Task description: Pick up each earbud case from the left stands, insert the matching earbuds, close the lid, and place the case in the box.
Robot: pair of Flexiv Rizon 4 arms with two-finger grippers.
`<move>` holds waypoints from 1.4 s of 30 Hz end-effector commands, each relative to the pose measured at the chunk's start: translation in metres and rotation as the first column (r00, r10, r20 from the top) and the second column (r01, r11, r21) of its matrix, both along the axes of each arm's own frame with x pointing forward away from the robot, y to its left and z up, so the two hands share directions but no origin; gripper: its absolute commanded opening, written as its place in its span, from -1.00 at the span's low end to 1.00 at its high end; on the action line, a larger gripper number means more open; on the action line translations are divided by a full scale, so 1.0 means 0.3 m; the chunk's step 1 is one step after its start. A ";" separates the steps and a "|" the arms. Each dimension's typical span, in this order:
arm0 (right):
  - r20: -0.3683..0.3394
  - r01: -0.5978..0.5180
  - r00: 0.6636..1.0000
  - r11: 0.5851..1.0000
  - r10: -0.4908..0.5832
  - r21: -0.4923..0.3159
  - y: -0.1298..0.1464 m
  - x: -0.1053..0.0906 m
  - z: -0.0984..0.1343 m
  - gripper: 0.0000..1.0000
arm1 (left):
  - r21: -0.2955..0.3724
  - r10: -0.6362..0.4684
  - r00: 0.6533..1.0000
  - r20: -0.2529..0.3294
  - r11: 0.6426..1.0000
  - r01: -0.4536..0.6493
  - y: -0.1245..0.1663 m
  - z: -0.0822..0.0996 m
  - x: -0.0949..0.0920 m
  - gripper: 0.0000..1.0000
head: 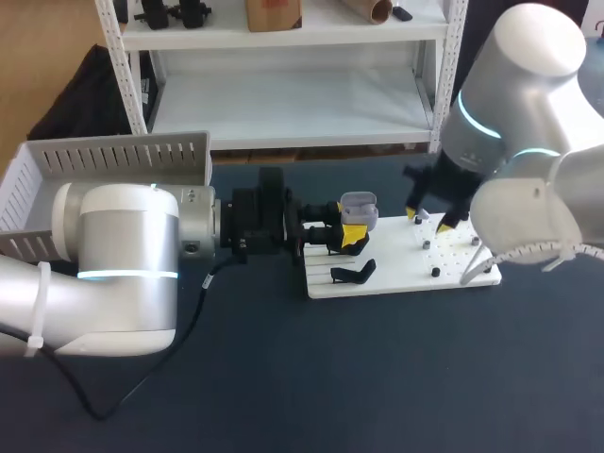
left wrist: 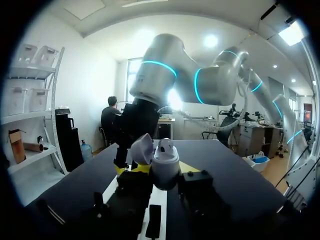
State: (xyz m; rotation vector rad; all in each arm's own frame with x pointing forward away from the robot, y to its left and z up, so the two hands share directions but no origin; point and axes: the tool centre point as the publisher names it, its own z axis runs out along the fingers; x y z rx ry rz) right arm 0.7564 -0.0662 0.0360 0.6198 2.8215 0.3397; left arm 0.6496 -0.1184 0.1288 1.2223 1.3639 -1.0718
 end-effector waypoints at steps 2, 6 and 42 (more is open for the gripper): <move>-0.008 0.004 1.000 1.000 -0.004 0.013 0.002 0.019 -0.020 -0.05 | -0.002 0.006 1.000 0.002 1.000 -0.006 -0.001 -0.001 -0.004 -1.00; -0.006 -0.003 1.000 1.000 0.003 0.013 0.007 0.032 -0.017 -0.07 | -0.002 0.006 1.000 0.002 1.000 -0.006 -0.001 -0.001 -0.004 -1.00; -0.023 -0.014 1.000 1.000 0.014 -0.003 0.010 0.061 -0.031 -0.37 | -0.002 0.006 1.000 0.002 1.000 -0.006 -0.001 -0.001 -0.004 -1.00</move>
